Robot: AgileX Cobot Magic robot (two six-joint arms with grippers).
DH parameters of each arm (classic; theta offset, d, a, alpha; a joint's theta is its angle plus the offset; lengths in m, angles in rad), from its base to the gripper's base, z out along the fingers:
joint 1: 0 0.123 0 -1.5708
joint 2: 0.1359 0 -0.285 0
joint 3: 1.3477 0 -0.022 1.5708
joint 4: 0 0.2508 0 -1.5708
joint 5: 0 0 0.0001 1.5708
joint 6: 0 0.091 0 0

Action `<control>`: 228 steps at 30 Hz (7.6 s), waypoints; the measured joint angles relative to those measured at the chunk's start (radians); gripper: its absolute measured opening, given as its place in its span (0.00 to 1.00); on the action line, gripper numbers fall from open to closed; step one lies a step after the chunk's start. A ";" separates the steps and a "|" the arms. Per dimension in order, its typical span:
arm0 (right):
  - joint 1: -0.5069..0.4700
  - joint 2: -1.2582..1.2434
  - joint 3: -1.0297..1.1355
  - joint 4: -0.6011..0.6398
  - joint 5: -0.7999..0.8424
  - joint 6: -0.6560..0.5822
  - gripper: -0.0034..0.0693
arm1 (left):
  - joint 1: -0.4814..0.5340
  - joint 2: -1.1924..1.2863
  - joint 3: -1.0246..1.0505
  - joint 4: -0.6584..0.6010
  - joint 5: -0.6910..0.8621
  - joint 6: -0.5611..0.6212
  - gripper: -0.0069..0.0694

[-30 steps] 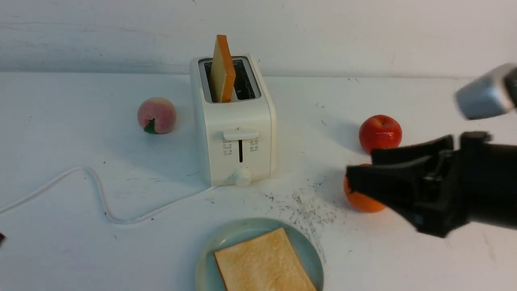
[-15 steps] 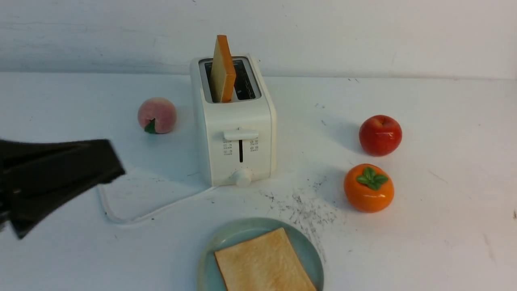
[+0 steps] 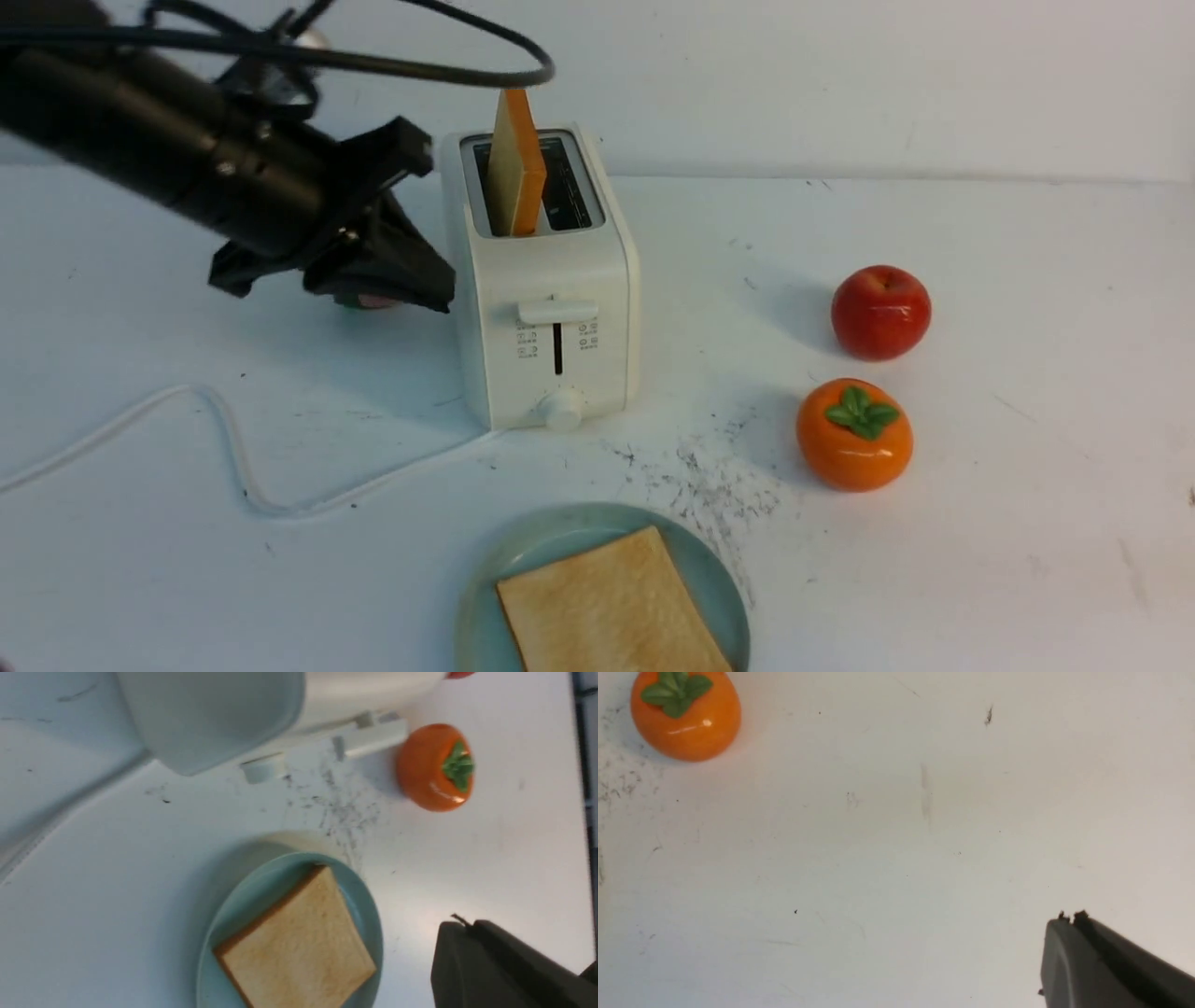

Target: Take toasted bread from bread machine on white table place on plate.

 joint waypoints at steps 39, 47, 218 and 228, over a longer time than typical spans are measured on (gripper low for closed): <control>0.000 0.000 0.049 0.038 -0.087 0.004 0.06 | -0.369 0.446 -0.789 0.955 0.127 -0.648 0.67; 0.000 0.000 0.049 0.038 -0.088 0.005 0.06 | -0.369 0.478 -0.789 0.982 0.020 -0.648 0.66; 0.000 -0.539 0.397 0.345 -0.520 -0.247 0.03 | -0.206 -0.169 0.550 0.169 -0.400 0.111 0.07; 0.000 -0.538 0.416 0.348 -0.507 -0.247 0.03 | -0.206 -0.169 0.549 0.167 -0.399 0.111 0.07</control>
